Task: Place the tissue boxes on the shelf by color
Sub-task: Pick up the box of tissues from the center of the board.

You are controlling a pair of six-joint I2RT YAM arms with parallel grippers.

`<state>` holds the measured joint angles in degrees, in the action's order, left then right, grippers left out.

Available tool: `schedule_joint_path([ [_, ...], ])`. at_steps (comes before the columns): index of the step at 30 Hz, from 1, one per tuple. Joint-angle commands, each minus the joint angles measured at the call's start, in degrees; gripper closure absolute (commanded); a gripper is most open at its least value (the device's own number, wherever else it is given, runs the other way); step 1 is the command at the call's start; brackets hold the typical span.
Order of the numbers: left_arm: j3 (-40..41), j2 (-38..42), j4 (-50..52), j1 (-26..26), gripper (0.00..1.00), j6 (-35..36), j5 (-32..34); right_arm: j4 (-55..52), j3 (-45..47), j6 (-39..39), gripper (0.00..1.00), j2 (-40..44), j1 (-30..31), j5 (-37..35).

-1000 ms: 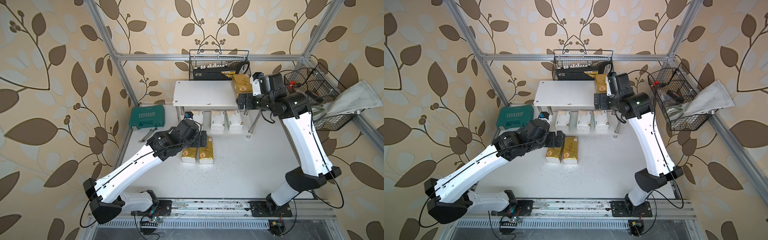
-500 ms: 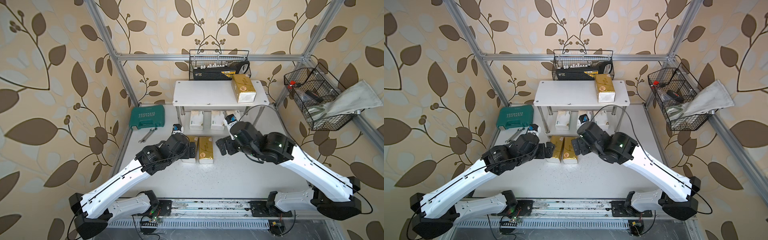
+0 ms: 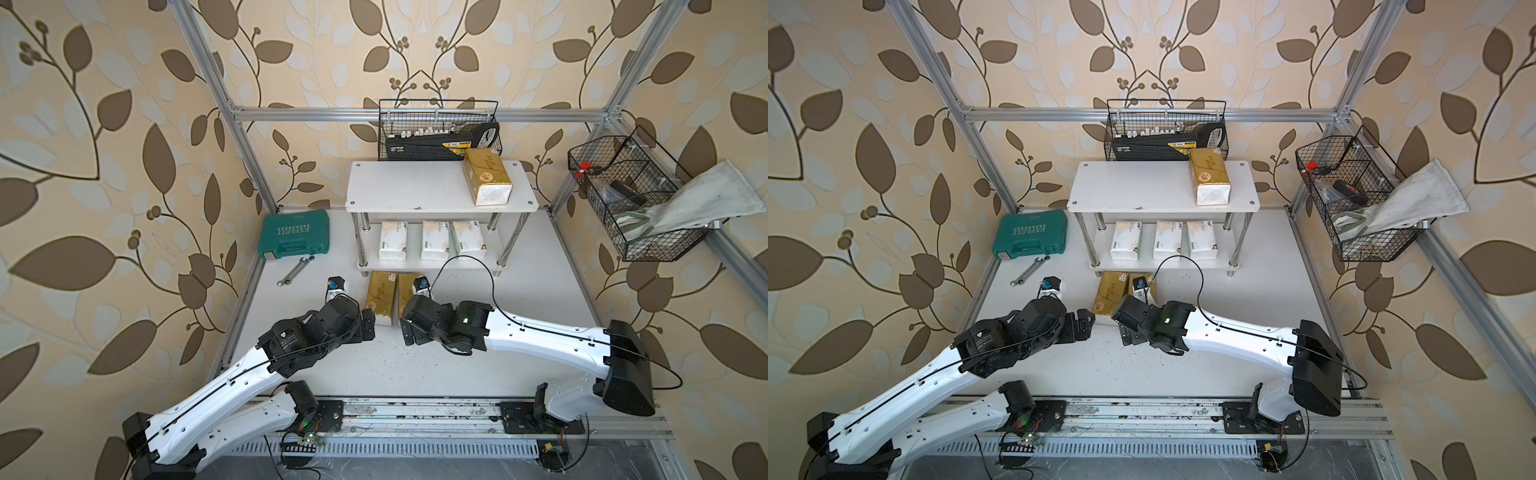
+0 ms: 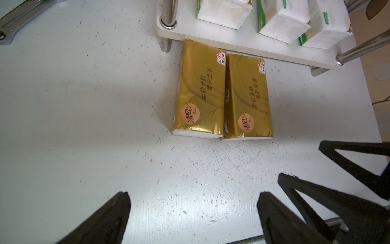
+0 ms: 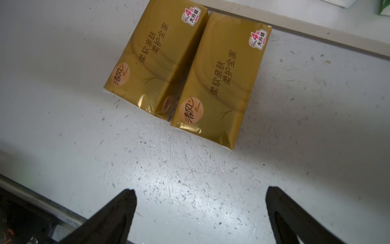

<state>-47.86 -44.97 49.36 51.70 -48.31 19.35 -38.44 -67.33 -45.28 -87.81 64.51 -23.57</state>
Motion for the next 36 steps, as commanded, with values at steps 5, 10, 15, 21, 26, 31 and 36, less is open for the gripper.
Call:
schedule_joint_path([
  [5,1.78,0.85,-1.99,-0.6,0.01,-1.43,0.17,5.34,-1.36,-3.68,0.01,-6.61,0.35,-2.99],
  [10,2.0,1.28,-2.42,-0.64,0.01,-1.13,0.16,4.95,-3.16,-3.87,0.01,-10.72,0.22,-4.06],
  [15,1.45,1.11,-2.78,-0.58,0.01,-0.55,-0.25,5.16,-3.04,-4.21,0.01,-12.98,-0.64,-4.33],
  [21,0.88,0.77,-3.07,-0.56,0.01,0.13,-0.51,7.32,-2.62,-4.21,0.01,-14.83,-2.96,-3.53],
  [26,0.66,0.37,-3.13,-0.63,0.01,0.52,-0.48,9.15,-3.08,-3.42,0.01,-16.92,-5.33,-3.13],
  [31,0.48,0.0,-3.48,-0.67,0.01,0.48,-0.69,10.52,-3.87,-2.58,0.01,-19.1,-6.93,-1.59],
  [36,0.07,-0.46,-3.75,-0.63,0.01,0.5,-0.47,11.42,-4.08,-1.31,0.03,-20.67,-7.37,-0.38],
])
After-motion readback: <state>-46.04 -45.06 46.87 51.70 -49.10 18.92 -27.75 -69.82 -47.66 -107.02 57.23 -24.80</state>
